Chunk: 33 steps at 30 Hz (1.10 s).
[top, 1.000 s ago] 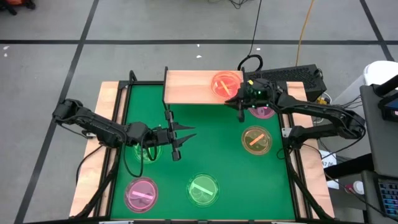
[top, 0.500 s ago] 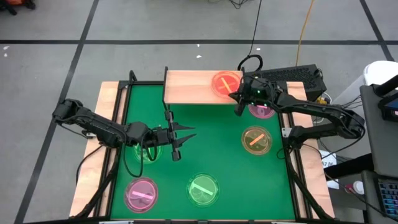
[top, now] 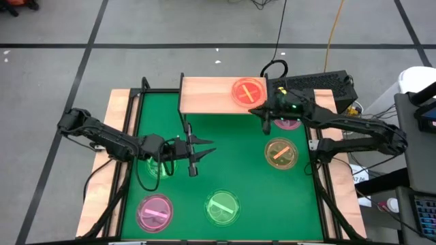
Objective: Place and stack plates onto a shelf
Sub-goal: Stack the pink plate on top of the orange plate on the shelf
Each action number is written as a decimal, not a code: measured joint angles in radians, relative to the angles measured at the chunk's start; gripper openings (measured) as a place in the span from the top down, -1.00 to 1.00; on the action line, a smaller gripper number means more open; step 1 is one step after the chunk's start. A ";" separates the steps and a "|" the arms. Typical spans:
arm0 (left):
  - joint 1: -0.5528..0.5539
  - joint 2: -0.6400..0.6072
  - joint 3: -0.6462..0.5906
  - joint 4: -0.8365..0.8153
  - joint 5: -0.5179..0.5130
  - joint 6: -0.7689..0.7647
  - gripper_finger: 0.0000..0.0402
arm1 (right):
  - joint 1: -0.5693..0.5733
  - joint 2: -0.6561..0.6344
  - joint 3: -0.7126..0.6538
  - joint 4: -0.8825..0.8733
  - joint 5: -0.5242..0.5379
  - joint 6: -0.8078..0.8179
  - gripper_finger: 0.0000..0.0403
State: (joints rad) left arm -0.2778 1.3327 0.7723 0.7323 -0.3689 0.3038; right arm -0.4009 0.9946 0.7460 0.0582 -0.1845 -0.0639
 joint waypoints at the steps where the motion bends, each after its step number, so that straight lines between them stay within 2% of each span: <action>1: -0.004 0.000 0.000 -0.015 -0.004 0.000 0.46 | 0.024 -0.028 0.000 -0.004 0.000 0.000 1.00; 5: -0.035 0.000 0.020 -0.145 -0.136 0.003 0.46 | 0.123 -0.137 -0.013 0.004 0.000 0.000 1.00; 9: -0.074 0.000 0.128 -0.471 -0.295 -0.040 0.46 | 0.200 -0.227 -0.069 0.059 0.003 0.000 1.00; 14: -0.101 0.012 0.324 -0.985 -0.309 -0.280 0.46 | 0.253 -0.307 -0.168 0.155 0.007 0.000 1.00; 17: -0.118 0.010 0.395 -1.240 -0.304 -0.460 0.46 | 0.273 -0.345 -0.228 0.195 0.008 0.000 1.00; 20: -0.131 0.010 0.406 -1.434 -0.254 -0.639 0.46 | 0.283 -0.378 -0.284 0.233 0.016 -0.001 1.00; 25: -0.155 0.029 0.384 -1.658 -0.071 -0.904 0.46 | 0.285 -0.428 -0.321 0.270 0.060 0.000 1.00; 28: -0.177 0.053 0.354 -1.735 0.053 -0.981 0.46 | 0.286 -0.453 -0.321 0.266 0.054 0.011 1.00; 33: -0.231 0.071 0.289 -1.728 0.187 -1.009 0.46 | 0.286 -0.478 -0.321 0.258 0.053 0.053 1.00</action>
State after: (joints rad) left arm -0.5093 1.4035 1.0613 -0.9960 -0.1815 -0.7047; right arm -0.1154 0.5162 0.4248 0.3159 -0.1318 -0.0105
